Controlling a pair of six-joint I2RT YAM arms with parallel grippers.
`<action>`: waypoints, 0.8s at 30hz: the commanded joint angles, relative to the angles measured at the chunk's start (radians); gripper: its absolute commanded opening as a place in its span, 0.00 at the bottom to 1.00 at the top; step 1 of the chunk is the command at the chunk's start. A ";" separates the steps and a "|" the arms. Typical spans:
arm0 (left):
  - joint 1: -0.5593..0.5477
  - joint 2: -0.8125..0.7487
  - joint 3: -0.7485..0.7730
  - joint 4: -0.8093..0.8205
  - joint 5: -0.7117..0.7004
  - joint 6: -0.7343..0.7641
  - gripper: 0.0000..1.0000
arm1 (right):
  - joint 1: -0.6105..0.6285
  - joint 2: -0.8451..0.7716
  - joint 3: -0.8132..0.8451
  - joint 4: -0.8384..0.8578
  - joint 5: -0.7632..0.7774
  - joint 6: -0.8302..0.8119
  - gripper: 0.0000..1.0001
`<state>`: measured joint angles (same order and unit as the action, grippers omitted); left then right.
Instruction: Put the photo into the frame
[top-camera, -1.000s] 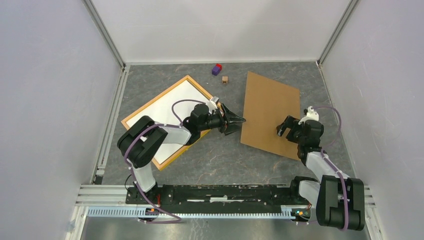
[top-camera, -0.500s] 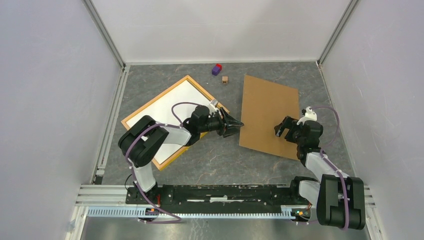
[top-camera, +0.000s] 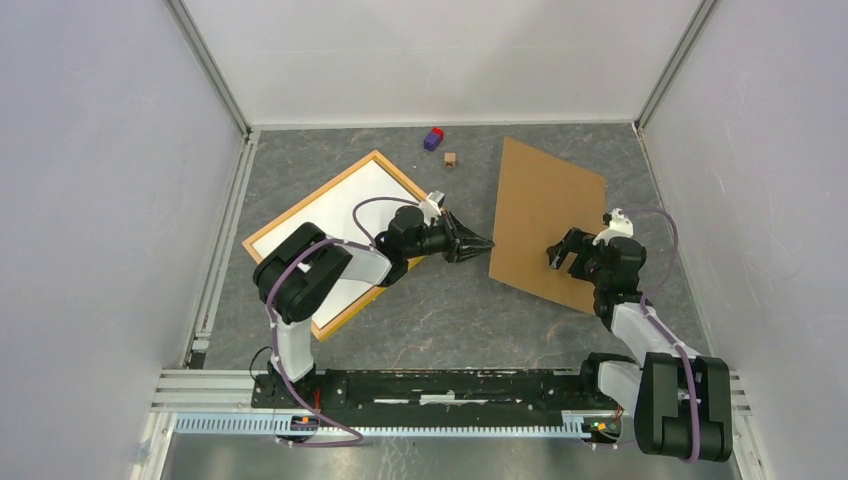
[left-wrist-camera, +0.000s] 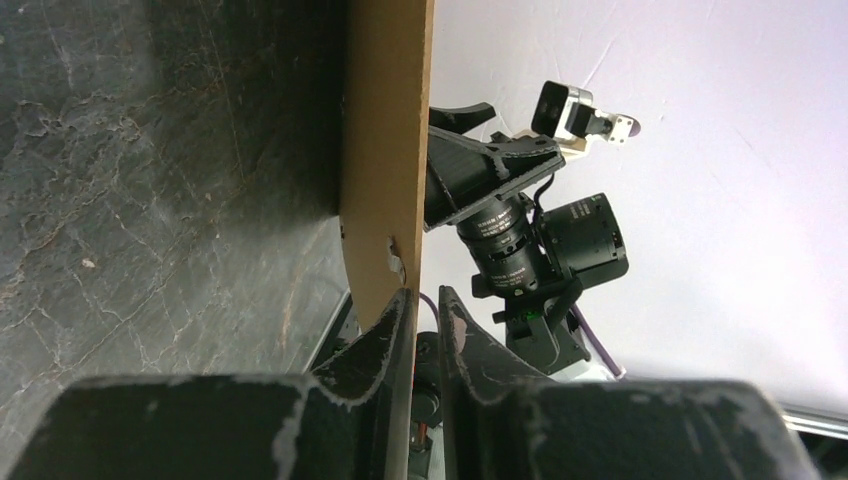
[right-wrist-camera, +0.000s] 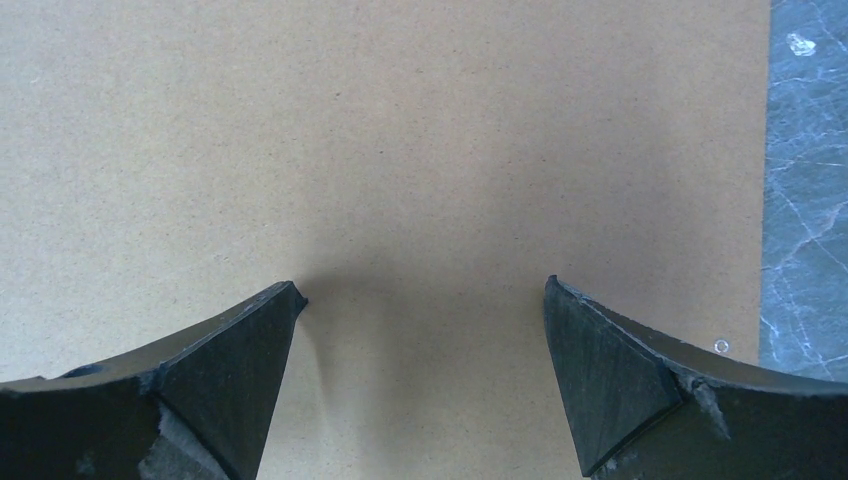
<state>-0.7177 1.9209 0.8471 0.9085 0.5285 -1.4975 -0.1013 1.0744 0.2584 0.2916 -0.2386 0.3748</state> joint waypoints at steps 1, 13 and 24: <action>-0.027 -0.074 0.062 0.031 -0.012 0.052 0.19 | 0.061 0.042 0.003 -0.321 -0.120 0.020 0.98; 0.061 -0.084 -0.049 0.181 0.027 -0.031 0.16 | 0.197 0.105 0.089 -0.319 -0.148 0.004 0.98; 0.208 -0.190 -0.216 0.142 0.069 0.027 0.19 | 0.390 0.178 0.129 -0.214 -0.092 0.129 0.98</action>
<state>-0.5327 1.8034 0.6426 0.9150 0.5339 -1.4792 0.2230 1.1870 0.3950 0.2173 -0.2512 0.4053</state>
